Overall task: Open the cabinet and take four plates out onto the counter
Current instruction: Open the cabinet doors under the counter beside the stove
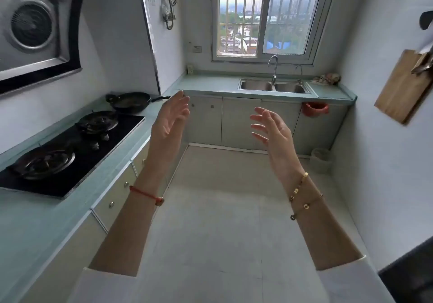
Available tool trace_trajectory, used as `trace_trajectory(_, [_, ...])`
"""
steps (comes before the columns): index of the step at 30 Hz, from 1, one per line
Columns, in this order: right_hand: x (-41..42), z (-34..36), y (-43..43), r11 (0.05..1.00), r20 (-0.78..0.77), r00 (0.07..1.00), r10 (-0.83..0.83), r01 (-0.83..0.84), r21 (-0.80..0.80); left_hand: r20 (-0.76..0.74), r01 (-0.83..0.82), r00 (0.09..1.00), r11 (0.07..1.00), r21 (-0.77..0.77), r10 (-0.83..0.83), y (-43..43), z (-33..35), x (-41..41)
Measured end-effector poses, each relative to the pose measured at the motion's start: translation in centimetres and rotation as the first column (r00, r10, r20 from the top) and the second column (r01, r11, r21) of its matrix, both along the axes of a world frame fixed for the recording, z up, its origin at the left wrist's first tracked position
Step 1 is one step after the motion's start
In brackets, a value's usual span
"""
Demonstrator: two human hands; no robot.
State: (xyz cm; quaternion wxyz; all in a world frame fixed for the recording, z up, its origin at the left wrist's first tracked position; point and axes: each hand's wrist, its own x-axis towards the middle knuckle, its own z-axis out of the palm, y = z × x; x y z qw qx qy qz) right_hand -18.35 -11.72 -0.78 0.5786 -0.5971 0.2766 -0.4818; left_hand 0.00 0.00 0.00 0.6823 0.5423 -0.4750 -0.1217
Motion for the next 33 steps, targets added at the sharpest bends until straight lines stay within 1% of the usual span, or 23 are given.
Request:
trace_trajectory(3, [0.1,-0.8,-0.8,1.0,-0.019,1.0,-0.012,0.012,0.011,-0.015,-0.037,0.999,0.999,0.022,0.037,-0.5,-0.7,0.0])
trace_trajectory(9, [1.2,-3.2,-3.1,0.999,-0.033,0.999,0.019,-0.018,0.034,-0.059,-0.039,0.997,0.997,0.069,0.043,-2.4,-2.6,0.6])
trace_trajectory(12, [1.8,-4.4,-4.6,0.998,-0.031,0.999,0.012,-0.011,0.057,-0.087,-0.045,0.995,0.995,0.084,0.052,-3.9,-3.6,1.3])
trace_trajectory(17, [3.4,-5.8,-8.1,0.997,-0.044,0.999,-0.001,0.005,0.08,-0.091,-0.042,0.995,0.995,0.091,0.05,-7.6,-5.2,3.3])
trace_trajectory(23, [7.4,-6.8,-14.5,0.994,-0.041,0.999,-0.015,0.019,0.104,-0.107,-0.017,0.994,0.994,0.109,0.029,-14.2,-6.6,7.5])
trace_trajectory(33, [16.1,-7.3,-27.4,0.992,-0.038,0.998,-0.046,0.051,0.118,-0.102,0.043,0.994,0.994,0.103,-0.033,-28.2,-6.7,16.7])
